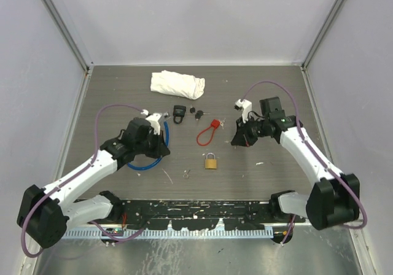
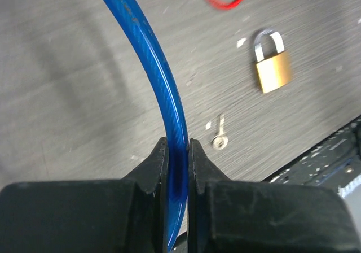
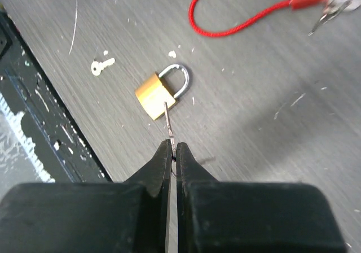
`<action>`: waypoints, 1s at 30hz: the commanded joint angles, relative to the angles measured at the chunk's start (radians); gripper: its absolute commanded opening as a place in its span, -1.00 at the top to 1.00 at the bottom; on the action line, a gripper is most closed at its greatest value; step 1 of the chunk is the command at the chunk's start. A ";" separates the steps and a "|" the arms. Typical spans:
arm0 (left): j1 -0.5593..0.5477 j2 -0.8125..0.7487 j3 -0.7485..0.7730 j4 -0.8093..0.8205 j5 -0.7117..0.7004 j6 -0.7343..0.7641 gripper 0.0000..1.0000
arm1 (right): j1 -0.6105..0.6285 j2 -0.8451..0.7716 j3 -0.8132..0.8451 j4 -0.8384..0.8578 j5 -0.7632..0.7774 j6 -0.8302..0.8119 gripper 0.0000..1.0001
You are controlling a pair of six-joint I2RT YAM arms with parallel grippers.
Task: Lock with the key
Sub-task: Place the lock at the center of the board.
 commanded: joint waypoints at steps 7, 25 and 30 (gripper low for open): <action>0.078 -0.016 -0.114 -0.005 -0.197 -0.151 1.00 | 0.309 0.365 0.210 0.119 -0.118 0.045 0.97; 0.243 -0.134 -0.154 0.089 -0.133 -0.322 0.04 | 0.569 1.010 0.796 0.294 -0.096 0.360 0.86; 0.243 -0.334 -0.111 0.004 -0.165 -0.269 -0.21 | 0.586 1.029 0.855 0.253 -0.078 0.332 0.57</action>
